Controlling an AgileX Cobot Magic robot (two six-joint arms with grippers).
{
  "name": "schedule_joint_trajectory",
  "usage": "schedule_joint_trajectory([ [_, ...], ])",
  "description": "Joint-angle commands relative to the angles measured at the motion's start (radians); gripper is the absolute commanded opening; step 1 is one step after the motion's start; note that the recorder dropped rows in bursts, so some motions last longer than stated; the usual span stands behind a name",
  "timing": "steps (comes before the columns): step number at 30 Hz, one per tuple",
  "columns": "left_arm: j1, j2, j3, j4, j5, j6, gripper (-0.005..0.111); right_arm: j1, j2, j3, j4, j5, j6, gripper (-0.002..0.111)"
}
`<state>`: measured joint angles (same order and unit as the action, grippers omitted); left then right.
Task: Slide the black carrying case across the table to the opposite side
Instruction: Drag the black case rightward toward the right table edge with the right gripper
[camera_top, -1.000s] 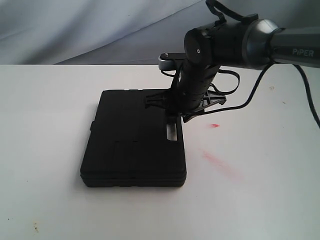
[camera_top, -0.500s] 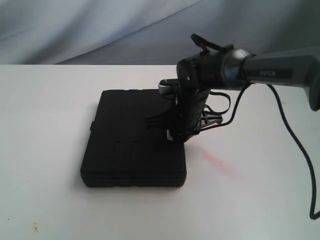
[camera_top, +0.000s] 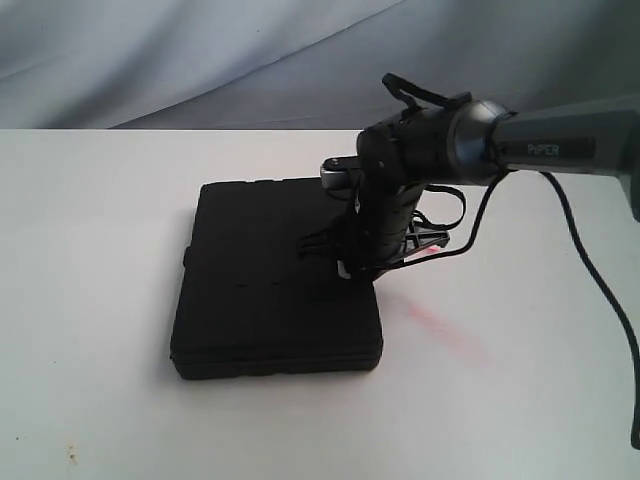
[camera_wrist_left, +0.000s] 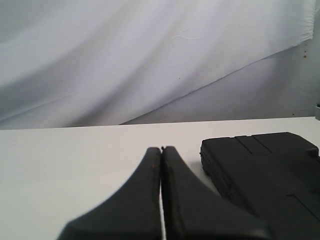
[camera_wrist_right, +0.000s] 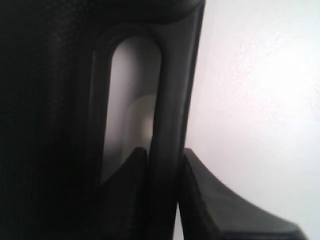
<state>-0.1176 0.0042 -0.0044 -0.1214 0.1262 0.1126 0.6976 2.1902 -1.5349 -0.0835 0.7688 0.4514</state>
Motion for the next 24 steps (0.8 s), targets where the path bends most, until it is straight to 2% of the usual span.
schedule_joint_trajectory([
  [1, 0.003, -0.004, 0.004, 0.001, 0.002, -0.001, 0.0, -0.034, -0.058, 0.088, -0.054, -0.041, -0.006, 0.0],
  [11, 0.003, -0.004, 0.004, 0.001, 0.002, -0.001, 0.0, -0.131, -0.158, 0.206, -0.061, -0.077, -0.043, 0.0],
  [24, 0.003, -0.004, 0.004, 0.001, 0.002, -0.001, 0.0, -0.24, -0.181, 0.317, -0.073, -0.118, -0.083, 0.0],
])
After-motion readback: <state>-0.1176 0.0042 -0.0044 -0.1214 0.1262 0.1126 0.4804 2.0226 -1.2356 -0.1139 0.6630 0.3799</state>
